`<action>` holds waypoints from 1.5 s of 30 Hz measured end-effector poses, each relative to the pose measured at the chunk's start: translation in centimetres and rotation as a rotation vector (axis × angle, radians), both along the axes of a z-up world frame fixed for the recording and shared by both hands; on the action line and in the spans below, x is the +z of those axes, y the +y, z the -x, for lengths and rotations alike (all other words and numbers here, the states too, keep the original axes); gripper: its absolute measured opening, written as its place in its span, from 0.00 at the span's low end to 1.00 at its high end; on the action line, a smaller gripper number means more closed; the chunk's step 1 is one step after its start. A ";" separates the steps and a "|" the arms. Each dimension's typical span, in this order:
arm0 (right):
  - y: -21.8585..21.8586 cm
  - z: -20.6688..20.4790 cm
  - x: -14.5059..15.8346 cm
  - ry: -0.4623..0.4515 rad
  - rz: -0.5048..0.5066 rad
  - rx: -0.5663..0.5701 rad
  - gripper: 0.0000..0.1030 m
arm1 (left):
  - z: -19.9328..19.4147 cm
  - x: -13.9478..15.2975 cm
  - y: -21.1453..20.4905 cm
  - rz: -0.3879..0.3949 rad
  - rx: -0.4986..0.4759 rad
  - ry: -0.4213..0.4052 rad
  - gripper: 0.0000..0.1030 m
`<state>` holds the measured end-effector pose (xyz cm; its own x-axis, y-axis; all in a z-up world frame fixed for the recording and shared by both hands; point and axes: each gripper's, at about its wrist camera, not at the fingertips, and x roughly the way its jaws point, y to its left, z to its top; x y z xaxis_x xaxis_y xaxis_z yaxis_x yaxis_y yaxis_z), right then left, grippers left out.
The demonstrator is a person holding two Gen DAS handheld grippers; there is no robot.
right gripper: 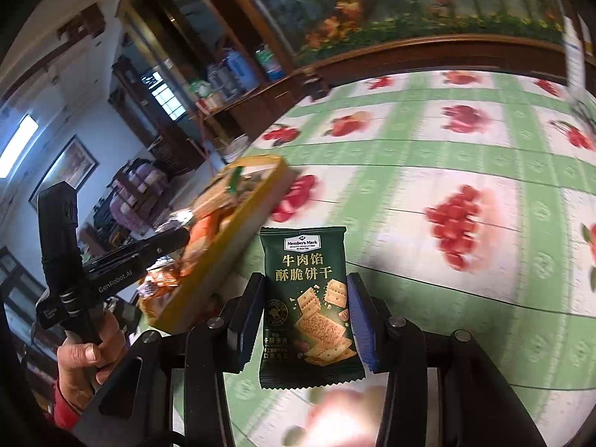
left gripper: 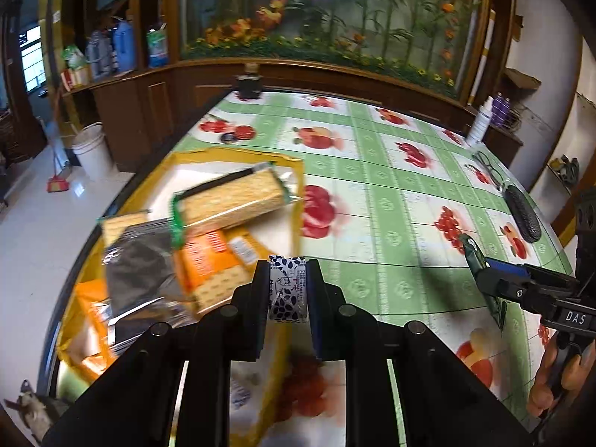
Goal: Organize snacks
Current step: 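Carry candy and dark green cracker bag over the white tray with both tools, then open both tools to drop the candy and cracker bag into tray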
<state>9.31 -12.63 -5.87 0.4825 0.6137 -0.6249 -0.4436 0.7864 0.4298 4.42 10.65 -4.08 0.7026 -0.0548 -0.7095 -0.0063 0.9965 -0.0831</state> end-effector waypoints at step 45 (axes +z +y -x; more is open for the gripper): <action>22.8 -5.4 -1.1 -0.081 0.151 0.164 0.43 | 2.0 -2.5 8.1 -0.056 0.215 0.034 0.16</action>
<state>14.75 10.13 -6.92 0.4364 0.5906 -0.6788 -0.5989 0.7536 0.2707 2.39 18.77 -6.55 0.6692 0.1345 -0.7308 -0.2214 0.9749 -0.0233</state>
